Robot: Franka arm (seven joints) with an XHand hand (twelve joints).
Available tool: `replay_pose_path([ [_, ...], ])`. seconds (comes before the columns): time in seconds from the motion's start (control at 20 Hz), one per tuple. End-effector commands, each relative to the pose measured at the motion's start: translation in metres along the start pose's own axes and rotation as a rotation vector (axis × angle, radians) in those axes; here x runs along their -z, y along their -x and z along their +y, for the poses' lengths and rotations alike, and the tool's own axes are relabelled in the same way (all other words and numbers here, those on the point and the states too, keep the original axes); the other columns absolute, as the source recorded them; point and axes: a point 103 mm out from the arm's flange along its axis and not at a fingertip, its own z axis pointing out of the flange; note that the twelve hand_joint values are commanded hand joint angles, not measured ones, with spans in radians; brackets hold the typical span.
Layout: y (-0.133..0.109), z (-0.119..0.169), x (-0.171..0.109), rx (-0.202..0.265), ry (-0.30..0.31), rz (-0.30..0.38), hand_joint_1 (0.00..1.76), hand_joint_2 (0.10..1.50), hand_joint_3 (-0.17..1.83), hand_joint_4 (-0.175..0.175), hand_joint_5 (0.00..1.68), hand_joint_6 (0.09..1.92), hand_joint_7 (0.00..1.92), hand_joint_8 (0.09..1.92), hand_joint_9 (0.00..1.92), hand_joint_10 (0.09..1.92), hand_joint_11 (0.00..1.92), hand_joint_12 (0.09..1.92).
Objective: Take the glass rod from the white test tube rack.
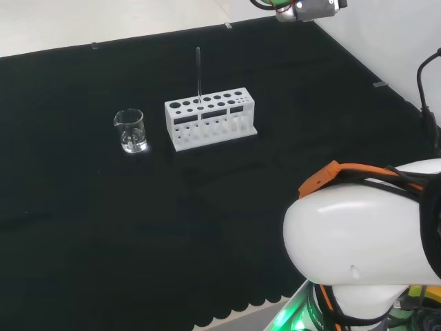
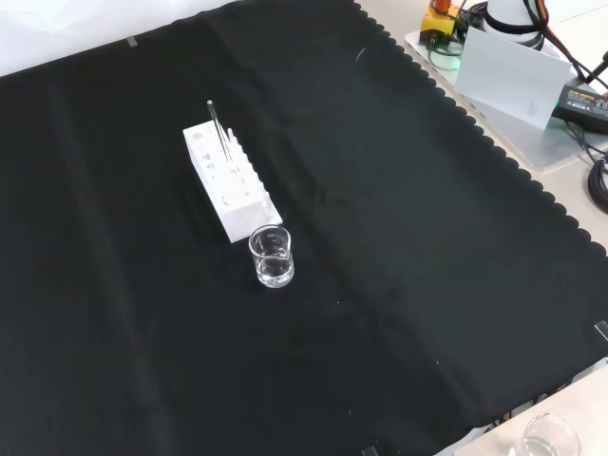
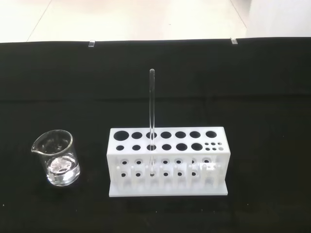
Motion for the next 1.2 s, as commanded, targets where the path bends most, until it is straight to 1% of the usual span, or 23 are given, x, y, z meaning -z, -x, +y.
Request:
replay_pose_path([
  [0.05, 0.0246, -0.0863, 0.0694, -0.11, 0.08, -0.111, 0.63, 1.12, -0.14, -0.073, 0.1, 0.17, 0.16, 0.33, 0.43, 0.09, 0.38, 0.54],
  [0.1, 0.0252, -0.0921, 0.0745, -0.115, 0.085, -0.118, 0.56, 1.14, -0.14, -0.062, 0.05, 0.09, 0.08, 0.29, 0.28, 0.09, 0.18, 0.61],
  [0.15, 0.0247, -0.0937, 0.0761, -0.116, 0.086, -0.122, 0.53, 1.15, -0.14, -0.056, 0.02, 0.09, 0.04, 0.27, 0.2, 0.09, 0.09, 0.65],
  [0.25, 0.0236, -0.0937, 0.0768, -0.116, 0.084, -0.126, 0.5, 1.16, -0.15, -0.053, 0.0, 0.09, 0.01, 0.26, 0.15, 0.09, 0.02, 0.68],
  [0.4, 0.0261, -0.0931, 0.0762, -0.12, 0.081, -0.111, 0.5, 1.16, -0.15, -0.054, 0.0, 0.09, 0.0, 0.25, 0.14, 0.09, 0.0, 0.69],
  [0.7, 0.0244, -0.0927, 0.0749, -0.119, 0.076, -0.122, 0.5, 1.16, -0.15, -0.055, 0.0, 0.09, 0.0, 0.26, 0.14, 0.09, 0.0, 0.69],
  [0.9, 0.0203, -0.0917, 0.0711, -0.103, 0.072, -0.132, 0.5, 1.17, -0.16, -0.057, 0.0, 0.09, 0.0, 0.31, 0.14, 0.09, 0.0, 0.69],
  [1.1, 0.0207, -0.0915, 0.0706, -0.092, 0.079, -0.12, 0.49, 1.18, -0.17, -0.058, 0.0, 0.09, 0.0, 0.36, 0.14, 0.09, 0.0, 0.69],
  [1.2, 0.0195, -0.0918, 0.0705, -0.078, 0.083, -0.115, 0.49, 1.18, -0.17, -0.058, 0.0, 0.09, 0.0, 0.38, 0.14, 0.09, 0.0, 0.69],
])
